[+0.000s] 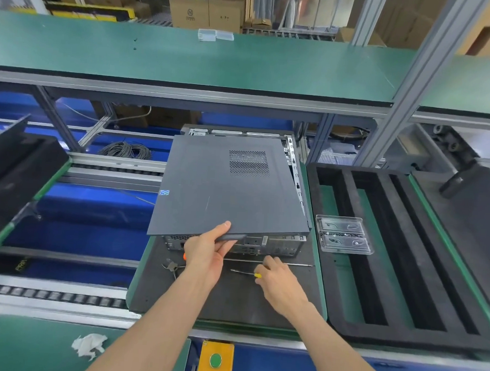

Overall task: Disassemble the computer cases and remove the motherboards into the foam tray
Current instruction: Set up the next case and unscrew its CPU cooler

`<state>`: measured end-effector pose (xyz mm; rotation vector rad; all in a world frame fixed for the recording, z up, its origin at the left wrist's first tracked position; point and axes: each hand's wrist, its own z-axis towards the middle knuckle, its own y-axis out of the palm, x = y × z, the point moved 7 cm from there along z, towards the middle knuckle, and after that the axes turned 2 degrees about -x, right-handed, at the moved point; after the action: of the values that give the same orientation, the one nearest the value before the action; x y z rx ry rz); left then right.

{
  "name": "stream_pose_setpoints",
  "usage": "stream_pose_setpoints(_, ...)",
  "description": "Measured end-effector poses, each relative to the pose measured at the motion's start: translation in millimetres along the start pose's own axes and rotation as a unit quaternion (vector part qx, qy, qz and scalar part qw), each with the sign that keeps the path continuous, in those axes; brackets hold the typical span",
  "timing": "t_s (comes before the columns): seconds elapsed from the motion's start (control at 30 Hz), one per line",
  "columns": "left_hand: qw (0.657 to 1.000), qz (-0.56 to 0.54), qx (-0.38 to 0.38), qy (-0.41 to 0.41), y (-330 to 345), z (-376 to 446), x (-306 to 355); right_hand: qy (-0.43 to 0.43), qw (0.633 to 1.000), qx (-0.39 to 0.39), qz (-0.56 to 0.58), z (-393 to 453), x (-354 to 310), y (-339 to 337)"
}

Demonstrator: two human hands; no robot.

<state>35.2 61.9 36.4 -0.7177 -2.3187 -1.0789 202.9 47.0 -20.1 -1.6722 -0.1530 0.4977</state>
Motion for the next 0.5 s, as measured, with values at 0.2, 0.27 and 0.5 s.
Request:
stream_pose_setpoints(0.2,1.0,0.003,-0.008,-0.003,3,0,-2,0.037,0.999,-0.023,0.0,7,0,-1)
stream_pose_setpoints(0.27,1.0,-0.005,-0.013,-0.012,5,-2,-4,0.064,0.991,0.027,0.119,4,-7,-20)
stream_pose_setpoints(0.5,1.0,-0.02,-0.017,0.001,4,-11,-8,0.081,0.874,0.219,0.427,-10,-29,-90)
